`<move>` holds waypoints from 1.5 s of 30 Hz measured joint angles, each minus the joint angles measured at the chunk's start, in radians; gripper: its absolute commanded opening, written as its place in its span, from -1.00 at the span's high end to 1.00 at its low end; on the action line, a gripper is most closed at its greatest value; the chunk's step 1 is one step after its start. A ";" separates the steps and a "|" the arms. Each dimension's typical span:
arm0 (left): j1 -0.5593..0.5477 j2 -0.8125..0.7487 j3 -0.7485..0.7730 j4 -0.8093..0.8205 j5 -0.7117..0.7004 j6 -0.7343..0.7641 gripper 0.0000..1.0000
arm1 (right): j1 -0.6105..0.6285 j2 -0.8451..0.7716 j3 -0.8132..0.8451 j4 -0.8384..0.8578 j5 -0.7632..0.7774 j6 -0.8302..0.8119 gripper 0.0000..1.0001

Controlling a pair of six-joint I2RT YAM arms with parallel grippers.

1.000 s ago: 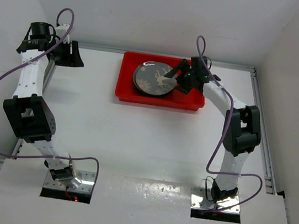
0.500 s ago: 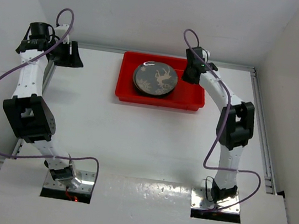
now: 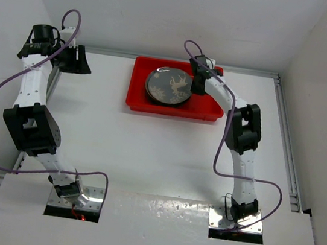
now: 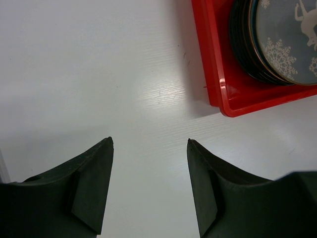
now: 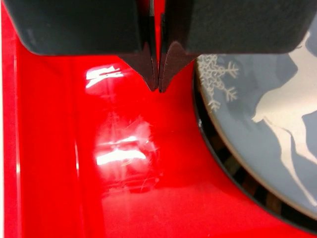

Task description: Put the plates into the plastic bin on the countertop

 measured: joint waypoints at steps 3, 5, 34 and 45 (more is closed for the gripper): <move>0.000 0.000 0.000 0.000 0.000 0.000 -0.26 | 0.007 0.002 0.000 0.002 -0.005 0.003 1.00; 0.000 0.000 0.000 0.000 0.002 0.000 -0.26 | 0.011 0.002 0.000 0.014 -0.016 0.006 1.00; 0.010 0.000 0.000 -0.015 0.014 0.004 -0.26 | 0.006 0.032 0.006 0.035 -0.063 0.033 1.00; 0.018 0.000 0.000 -0.018 0.015 0.004 -0.26 | 0.010 0.043 0.017 0.038 -0.085 0.021 1.00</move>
